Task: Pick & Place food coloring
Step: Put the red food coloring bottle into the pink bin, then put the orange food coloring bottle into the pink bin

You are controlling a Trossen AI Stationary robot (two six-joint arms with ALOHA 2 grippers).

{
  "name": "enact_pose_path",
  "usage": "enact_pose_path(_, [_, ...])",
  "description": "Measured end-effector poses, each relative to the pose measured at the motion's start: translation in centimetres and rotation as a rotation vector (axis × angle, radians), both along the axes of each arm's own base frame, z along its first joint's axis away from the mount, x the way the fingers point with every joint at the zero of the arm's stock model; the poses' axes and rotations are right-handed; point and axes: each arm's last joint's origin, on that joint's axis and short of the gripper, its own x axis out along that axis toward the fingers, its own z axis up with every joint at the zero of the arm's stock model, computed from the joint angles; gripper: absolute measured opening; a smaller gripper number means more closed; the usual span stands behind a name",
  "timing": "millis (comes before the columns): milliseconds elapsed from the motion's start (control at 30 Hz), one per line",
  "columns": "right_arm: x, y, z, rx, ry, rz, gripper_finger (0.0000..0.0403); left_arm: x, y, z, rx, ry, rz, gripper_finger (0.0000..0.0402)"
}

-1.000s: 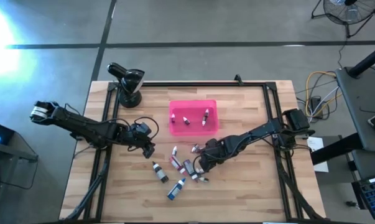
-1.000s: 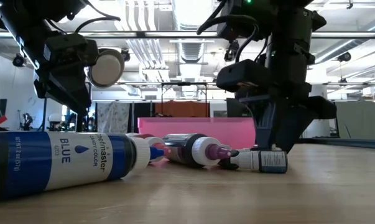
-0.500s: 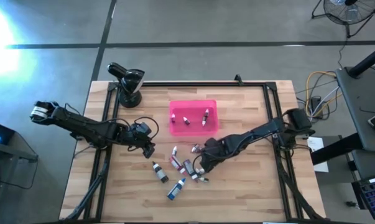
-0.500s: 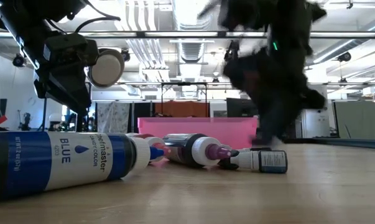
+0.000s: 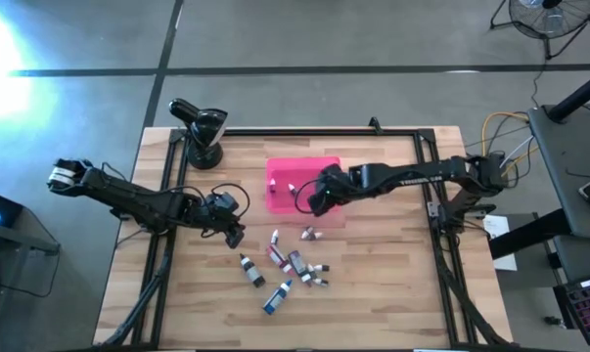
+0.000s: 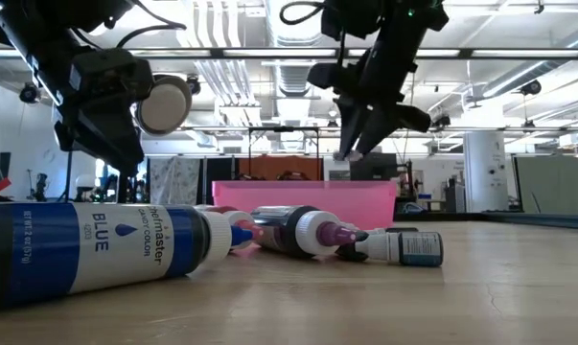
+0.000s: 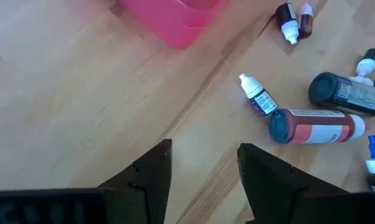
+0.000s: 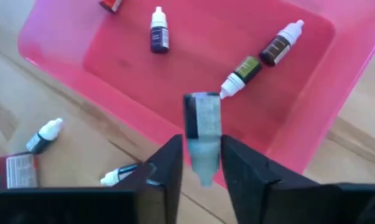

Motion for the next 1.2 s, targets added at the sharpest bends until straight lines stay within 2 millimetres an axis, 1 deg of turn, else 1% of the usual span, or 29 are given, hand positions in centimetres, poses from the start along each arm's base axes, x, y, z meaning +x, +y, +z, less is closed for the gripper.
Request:
enact_pose_path(100, [0.0, -0.2, 0.1, -0.002, -0.005, 0.007, 0.0144, 0.0, 0.0, 0.0, -0.017, -0.004, 0.018, 0.0158])
enact_pose_path(200, [0.1, 0.4, 0.0, -0.014, 0.001, 0.042, 0.0179, 0.0, -0.1, 0.0, -0.033, -0.005, 0.025, 0.0158])
enact_pose_path(300, [0.3, 1.8, 0.1, -0.069, 0.016, 0.182, 0.0208, 0.0, -0.1, 0.0, -0.034, -0.005, 0.021, 0.0158])
enact_pose_path(433, [0.3, 4.3, 0.1, -0.145, 0.052, 0.423, 0.0229, 0.0, -0.3, 0.0, -0.037, -0.007, 0.01, 0.0158])
enact_pose_path(633, [-0.2, 7.6, -0.4, -0.236, 0.1, 0.747, 0.0232, 0.0, -0.4, 0.0, -0.036, -0.01, 0.005, 0.0158])
enact_pose_path(733, [-0.4, 8.9, -0.7, -0.295, 0.108, 0.937, 0.0226, 0.0, -0.4, 0.0, -0.029, -0.01, 0.002, 0.0158])
enact_pose_path(800, [-0.4, 9.5, -1.0, -0.338, 0.081, 1.026, 0.0223, 0.0, -0.4, 0.0, -0.025, -0.011, 0.005, 0.0158])
enact_pose_path(867, [-0.2, 9.8, -1.3, -0.379, 0.047, 1.076, 0.022, 0.0, -0.4, 0.0, -0.023, -0.012, 0.006, 0.0158])
enact_pose_path(933, [0.2, 9.9, -1.8, -0.395, 0.029, 1.084, 0.0219, 0.0, -0.4, 0.0, -0.023, -0.012, 0.006, 0.0158])
enact_pose_path(1033, [0.7, 9.4, -3.3, -0.372, 0.077, 1.068, 0.0219, 0.0, -0.4, 0.0, -0.026, -0.013, 0.01, 0.0158])
enact_pose_path(1133, [1.3, 9.3, -4.8, -0.379, 0.133, 1.113, 0.0219, 0.0, -0.4, 0.1, -0.028, -0.019, 0.01, 0.0158])
enact_pose_path(1200, [1.7, 9.4, -5.5, -0.387, 0.153, 1.13, 0.0219, 0.1, -0.4, 0.1, -0.03, -0.021, 0.012, 0.0158])
